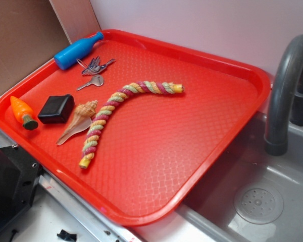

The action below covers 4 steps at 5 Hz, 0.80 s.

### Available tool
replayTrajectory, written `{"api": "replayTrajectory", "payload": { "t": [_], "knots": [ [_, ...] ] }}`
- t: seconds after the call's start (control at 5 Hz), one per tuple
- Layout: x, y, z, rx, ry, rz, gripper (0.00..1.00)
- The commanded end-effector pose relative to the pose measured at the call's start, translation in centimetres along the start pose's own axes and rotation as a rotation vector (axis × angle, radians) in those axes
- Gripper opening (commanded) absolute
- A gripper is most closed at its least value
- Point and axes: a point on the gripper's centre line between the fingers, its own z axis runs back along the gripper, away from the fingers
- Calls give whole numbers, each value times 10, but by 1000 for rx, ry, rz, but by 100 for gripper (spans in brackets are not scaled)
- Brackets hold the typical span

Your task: Grab the shell.

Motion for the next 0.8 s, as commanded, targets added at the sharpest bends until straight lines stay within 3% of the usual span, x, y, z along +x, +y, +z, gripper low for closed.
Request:
{"api": "replayTrajectory", "payload": {
  "t": [0.0,0.2,0.6],
  "knots": [
    [17,11,-24,22,-59,-240,100],
    [31,15,-48,-75,-153,-482,100],
    [39,15,-86,-110,-166,-642,100]
  ]
}}
